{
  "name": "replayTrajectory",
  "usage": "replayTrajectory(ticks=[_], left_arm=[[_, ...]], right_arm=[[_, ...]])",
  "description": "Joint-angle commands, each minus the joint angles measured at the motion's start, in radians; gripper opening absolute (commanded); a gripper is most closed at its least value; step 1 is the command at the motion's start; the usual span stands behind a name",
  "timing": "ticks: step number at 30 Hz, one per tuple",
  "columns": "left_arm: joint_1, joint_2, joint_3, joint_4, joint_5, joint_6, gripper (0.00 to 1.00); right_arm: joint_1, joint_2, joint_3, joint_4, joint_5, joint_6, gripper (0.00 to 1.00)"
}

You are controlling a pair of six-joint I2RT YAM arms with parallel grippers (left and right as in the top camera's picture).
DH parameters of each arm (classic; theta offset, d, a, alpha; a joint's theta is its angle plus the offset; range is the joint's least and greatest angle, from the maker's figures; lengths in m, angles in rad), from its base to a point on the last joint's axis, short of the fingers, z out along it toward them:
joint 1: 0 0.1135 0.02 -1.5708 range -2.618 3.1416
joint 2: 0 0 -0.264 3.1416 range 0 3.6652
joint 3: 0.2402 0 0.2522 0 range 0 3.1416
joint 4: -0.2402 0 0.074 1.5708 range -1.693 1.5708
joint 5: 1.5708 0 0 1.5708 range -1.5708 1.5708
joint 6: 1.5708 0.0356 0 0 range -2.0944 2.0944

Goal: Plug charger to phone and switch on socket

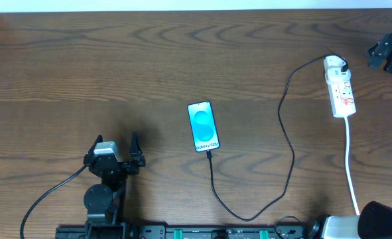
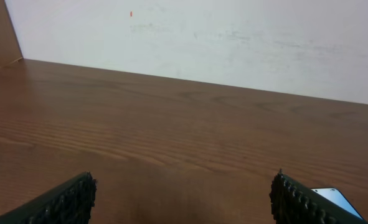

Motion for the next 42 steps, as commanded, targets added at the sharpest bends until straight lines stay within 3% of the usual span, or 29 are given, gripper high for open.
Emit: replayTrajectory(ticks=[1, 13, 17, 22, 24, 33, 42], left_arm=[[0.006, -0.007, -0.019, -0.037, -0.002, 0.010, 0.89], [0.006, -0.007, -0.019, -0.037, -0.002, 0.010, 0.89], [0.006, -0.007, -0.019, -0.037, -0.002, 0.010, 0.89], [0.006, -0.007, -0.019, -0.037, -0.002, 0.010, 0.89], [0.006, -0.007, -0.019, -0.037, -0.002, 0.010, 0.89], [0.006, -0.007, -0.019, -0.037, -0.002, 0.010, 0.89], [0.006, -0.007, -0.019, -0.037, -0.002, 0.010, 0.89]], right_arm=[[0.010, -0.006, 0.008, 0.000, -0.006, 0.008, 0.99], [0.014, -0.026, -0.002, -0.007, 0.046, 0.004, 0.99], [0.056, -0.121, -0.114, 0.131, 0.047, 0.004, 0.99], [0.129, -0.327, -0.463, 0.498, 0.046, 0.004, 0.99], [0.163, -0.441, -0.689, 0.702, 0.046, 0.004, 0.99], [0.216, -0.773, -1.407, 1.288, 0.045, 0.019, 0.99], [0.216, -1.098, -1.888, 1.627, 0.046, 0.035, 0.99]])
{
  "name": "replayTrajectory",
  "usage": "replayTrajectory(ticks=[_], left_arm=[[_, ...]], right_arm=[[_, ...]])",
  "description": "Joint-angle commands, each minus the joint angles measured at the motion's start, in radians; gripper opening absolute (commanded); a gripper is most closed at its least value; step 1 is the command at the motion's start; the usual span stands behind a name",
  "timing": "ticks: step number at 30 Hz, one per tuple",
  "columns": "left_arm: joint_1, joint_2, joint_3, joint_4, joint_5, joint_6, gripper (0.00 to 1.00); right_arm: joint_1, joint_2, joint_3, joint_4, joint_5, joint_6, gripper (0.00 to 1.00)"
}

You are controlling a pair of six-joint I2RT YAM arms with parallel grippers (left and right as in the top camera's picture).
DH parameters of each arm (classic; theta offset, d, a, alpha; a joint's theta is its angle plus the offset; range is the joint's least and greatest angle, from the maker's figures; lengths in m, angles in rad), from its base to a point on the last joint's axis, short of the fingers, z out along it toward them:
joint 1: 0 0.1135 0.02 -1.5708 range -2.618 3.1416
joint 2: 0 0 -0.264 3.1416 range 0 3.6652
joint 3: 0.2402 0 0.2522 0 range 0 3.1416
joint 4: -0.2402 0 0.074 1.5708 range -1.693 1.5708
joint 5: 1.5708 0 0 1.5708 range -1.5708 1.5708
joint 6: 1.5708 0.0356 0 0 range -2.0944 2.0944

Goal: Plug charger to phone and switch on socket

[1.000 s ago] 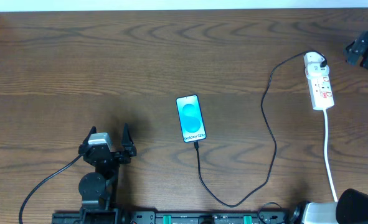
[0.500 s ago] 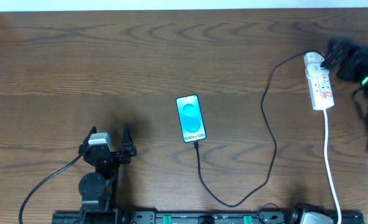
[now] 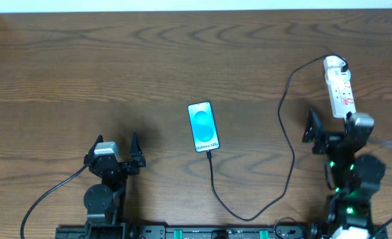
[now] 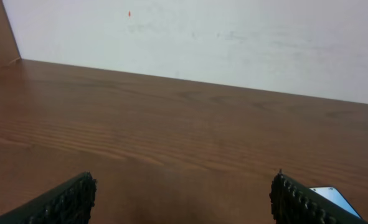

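Note:
In the overhead view the phone [image 3: 203, 126] lies face up mid-table, its blue screen lit. A black charger cable [image 3: 212, 179] sits in the phone's near end, loops along the front of the table and climbs to a plug [image 3: 337, 64] in the white power strip [image 3: 340, 89] at the far right. My right gripper [image 3: 331, 126] stands just in front of the strip's near end, its jaws spread with nothing between them. At front left my left gripper [image 3: 113, 145] [image 4: 182, 205] is open over bare wood, with a corner of the phone [image 4: 335, 198] past its right finger [image 4: 299, 200].
The wooden table [image 3: 116, 60] runs back to a white wall [image 4: 233, 43]. The cable's loop [image 3: 290, 133] lies between the phone and my right arm. The strip's own white lead is covered by my right arm.
My right arm was at the far right edge beside the strip's far end. Now it is nearer the front, with its gripper just before the strip's near end. Left arm, phone and cable are unchanged.

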Motion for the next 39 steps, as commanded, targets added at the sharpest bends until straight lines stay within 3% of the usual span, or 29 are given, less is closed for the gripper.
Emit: replayTrajectory(ticks=[1, 10, 17, 27, 39], left_arm=[[0.006, -0.006, -0.020, -0.034, -0.009, 0.010, 0.89], [0.006, -0.006, -0.020, -0.034, -0.009, 0.010, 0.89], [0.006, -0.006, -0.020, -0.034, -0.009, 0.010, 0.89], [0.006, -0.006, -0.020, -0.034, -0.009, 0.010, 0.89], [0.006, -0.006, -0.020, -0.034, -0.009, 0.010, 0.89]], right_arm=[[0.014, -0.114, -0.122, 0.032, 0.008, 0.013, 0.99], [0.019, -0.411, -0.120, -0.366, 0.064, 0.012, 0.99], [0.025, -0.544, -0.121, -0.359, 0.068, 0.004, 0.99], [0.051, -0.554, -0.121, -0.359, 0.061, -0.171, 0.99], [0.061, -0.554, -0.121, -0.357, 0.027, -0.233, 0.99]])
